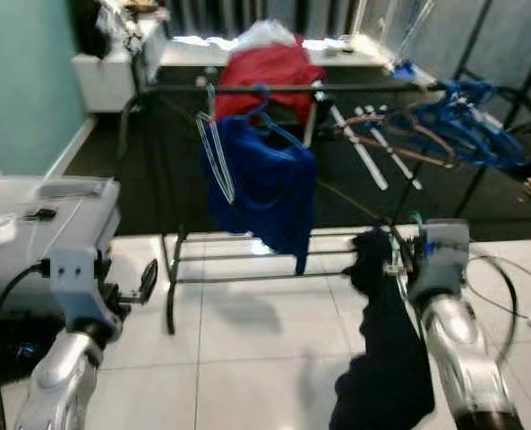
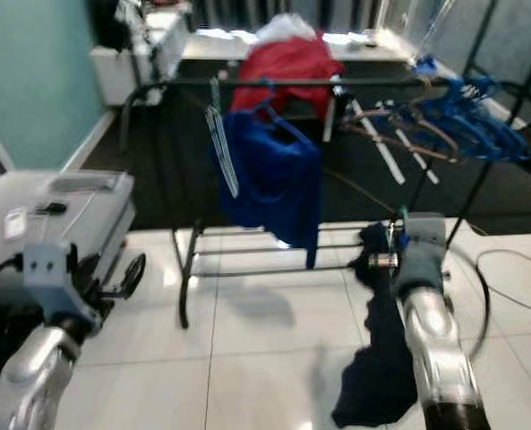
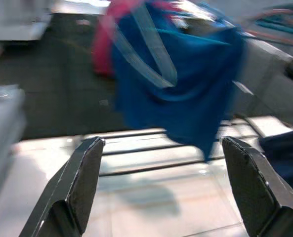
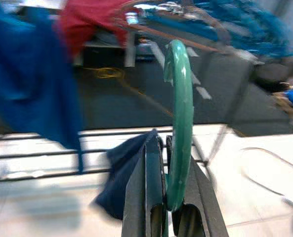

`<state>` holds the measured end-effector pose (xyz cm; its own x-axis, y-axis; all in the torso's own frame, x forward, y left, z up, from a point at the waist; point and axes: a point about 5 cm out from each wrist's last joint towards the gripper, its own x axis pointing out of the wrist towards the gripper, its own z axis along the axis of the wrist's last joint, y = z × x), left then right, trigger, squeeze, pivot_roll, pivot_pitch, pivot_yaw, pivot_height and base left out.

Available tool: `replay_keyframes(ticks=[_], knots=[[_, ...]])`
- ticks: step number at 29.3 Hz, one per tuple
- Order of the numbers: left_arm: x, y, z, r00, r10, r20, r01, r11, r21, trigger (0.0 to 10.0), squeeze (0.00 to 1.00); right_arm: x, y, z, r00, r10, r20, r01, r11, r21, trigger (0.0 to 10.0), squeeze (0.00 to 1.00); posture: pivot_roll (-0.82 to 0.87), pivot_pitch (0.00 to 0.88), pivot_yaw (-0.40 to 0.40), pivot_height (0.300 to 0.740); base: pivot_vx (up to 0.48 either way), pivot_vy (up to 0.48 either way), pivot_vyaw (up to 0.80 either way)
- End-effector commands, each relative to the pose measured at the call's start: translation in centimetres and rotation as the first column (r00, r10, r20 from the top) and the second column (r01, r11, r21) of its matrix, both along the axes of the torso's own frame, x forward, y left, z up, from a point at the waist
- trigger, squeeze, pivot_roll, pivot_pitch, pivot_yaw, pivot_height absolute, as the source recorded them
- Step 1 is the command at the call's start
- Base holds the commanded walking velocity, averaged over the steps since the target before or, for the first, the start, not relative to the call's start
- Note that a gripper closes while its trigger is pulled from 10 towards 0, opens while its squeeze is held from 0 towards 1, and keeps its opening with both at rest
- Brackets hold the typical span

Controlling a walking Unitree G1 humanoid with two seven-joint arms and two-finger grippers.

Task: Hang hanger

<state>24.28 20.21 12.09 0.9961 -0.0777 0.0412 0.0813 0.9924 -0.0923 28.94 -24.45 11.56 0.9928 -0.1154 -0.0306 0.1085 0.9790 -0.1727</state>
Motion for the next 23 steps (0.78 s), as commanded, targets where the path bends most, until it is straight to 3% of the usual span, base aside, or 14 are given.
replay_keyframes(ticks=[1,7,14,18,21,23], knots=[[-0.2,0.0,0.1,1.000,0.004,-0.006,-0.004,1.000,0.018,10.0,0.00,0.5,0.3,1.6,0.998,0.010,0.063,-0.009,1.000,-0.017,10.0,0.00,-0.09,0.006,-0.035,0.740,0.480,0.000,-0.80],[-0.4,-0.2,0.2,1.000,-0.005,-0.008,0.005,0.999,0.047,10.0,0.00,0.7,0.4,1.9,0.997,0.023,0.072,-0.021,0.999,-0.032,10.0,0.00,-0.09,0.002,-0.032,0.740,0.480,0.000,-0.80],[-0.9,-0.5,1.0,0.999,0.037,-0.025,-0.035,0.995,0.096,10.0,0.00,0.2,0.6,2.4,0.998,0.034,0.059,-0.033,0.999,-0.031,10.0,0.00,-0.09,0.005,-0.032,0.740,0.480,0.000,0.00],[-1.1,-0.4,0.9,0.993,0.102,-0.058,-0.095,0.989,0.116,10.0,0.00,0.2,1.2,2.8,0.995,0.094,0.045,-0.091,0.993,-0.071,10.0,0.00,-0.09,0.003,-0.033,0.740,0.480,0.000,0.00],[-1.5,0.1,0.5,0.975,0.196,-0.106,-0.184,0.976,0.117,10.0,0.00,0.3,2.1,3.3,0.984,0.173,0.044,-0.168,0.981,-0.098,10.0,0.00,-0.09,0.000,-0.034,0.740,0.480,0.000,0.80],[-1.5,0.1,0.5,0.975,0.196,-0.106,-0.184,0.976,0.117,10.0,0.00,0.3,2.1,3.3,0.984,0.173,0.044,-0.168,0.981,-0.098,10.0,0.00,-0.09,0.000,-0.034,0.740,0.480,0.000,0.80]])
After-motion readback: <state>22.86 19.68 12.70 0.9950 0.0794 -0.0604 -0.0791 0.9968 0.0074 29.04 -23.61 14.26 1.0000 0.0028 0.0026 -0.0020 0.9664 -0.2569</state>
